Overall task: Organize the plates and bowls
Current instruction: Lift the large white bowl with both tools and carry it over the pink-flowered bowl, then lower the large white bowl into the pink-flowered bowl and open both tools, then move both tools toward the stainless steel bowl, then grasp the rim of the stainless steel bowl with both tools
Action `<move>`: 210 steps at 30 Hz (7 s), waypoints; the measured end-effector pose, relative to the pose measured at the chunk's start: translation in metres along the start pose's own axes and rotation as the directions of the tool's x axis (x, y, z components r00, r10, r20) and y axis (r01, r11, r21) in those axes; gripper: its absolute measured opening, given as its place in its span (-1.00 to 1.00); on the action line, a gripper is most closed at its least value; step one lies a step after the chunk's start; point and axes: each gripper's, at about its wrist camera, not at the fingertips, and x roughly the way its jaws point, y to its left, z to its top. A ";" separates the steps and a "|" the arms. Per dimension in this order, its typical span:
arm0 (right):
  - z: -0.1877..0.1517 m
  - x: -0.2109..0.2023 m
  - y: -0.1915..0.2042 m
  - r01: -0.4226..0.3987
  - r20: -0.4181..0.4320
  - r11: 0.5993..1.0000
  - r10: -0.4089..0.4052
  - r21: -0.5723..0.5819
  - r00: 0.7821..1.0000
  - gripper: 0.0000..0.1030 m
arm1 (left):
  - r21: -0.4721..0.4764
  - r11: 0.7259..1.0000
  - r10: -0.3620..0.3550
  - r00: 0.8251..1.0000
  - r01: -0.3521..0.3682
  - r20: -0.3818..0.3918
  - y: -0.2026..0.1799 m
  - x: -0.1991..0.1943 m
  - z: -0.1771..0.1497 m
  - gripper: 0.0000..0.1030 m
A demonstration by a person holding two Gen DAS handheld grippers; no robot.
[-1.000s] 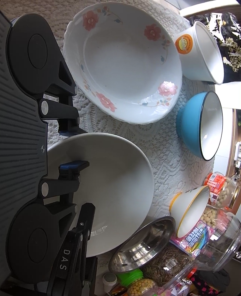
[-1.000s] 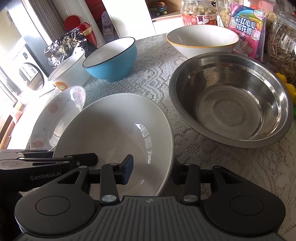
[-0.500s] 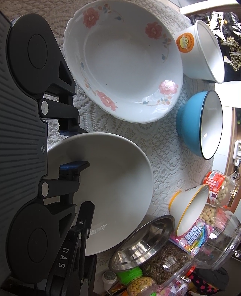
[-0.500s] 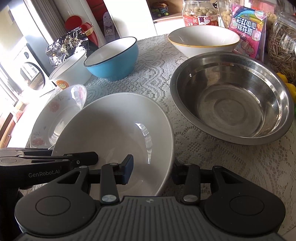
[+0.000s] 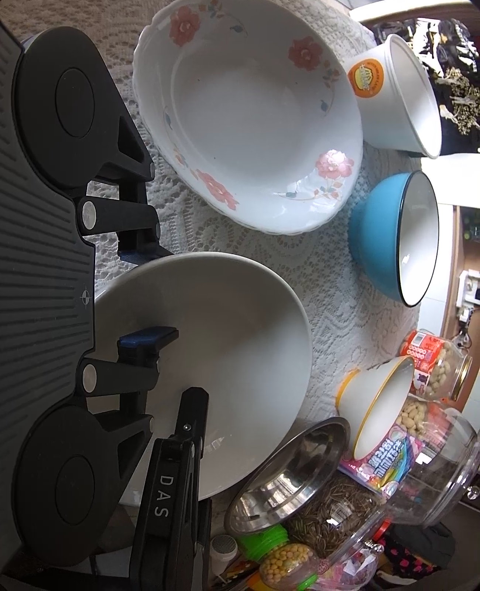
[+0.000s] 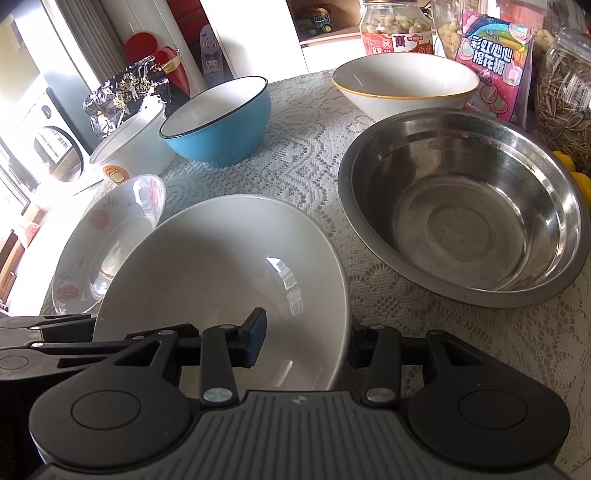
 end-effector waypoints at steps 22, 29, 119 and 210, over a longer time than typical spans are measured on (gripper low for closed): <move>-0.010 -0.008 -0.003 -0.023 -0.005 1.000 0.023 -0.013 1.000 -0.17 | -0.035 0.999 -0.015 0.998 0.013 -0.065 0.003 -0.008 -0.006 -0.33; -0.013 -0.009 0.007 0.023 -0.001 0.998 -0.023 -0.058 1.000 -0.13 | -0.023 1.000 -0.009 0.999 0.008 -0.044 0.000 -0.010 -0.009 -0.28; 0.072 0.072 0.159 -0.166 -0.121 0.941 0.136 -0.295 0.983 -0.17 | -0.314 0.945 0.129 0.988 -0.097 0.085 0.166 -0.054 0.024 -0.57; 0.065 -0.005 -0.130 0.289 0.137 0.957 -0.289 0.017 0.948 -0.15 | -0.021 0.976 -0.220 0.975 0.219 -0.045 -0.091 0.102 0.092 -0.61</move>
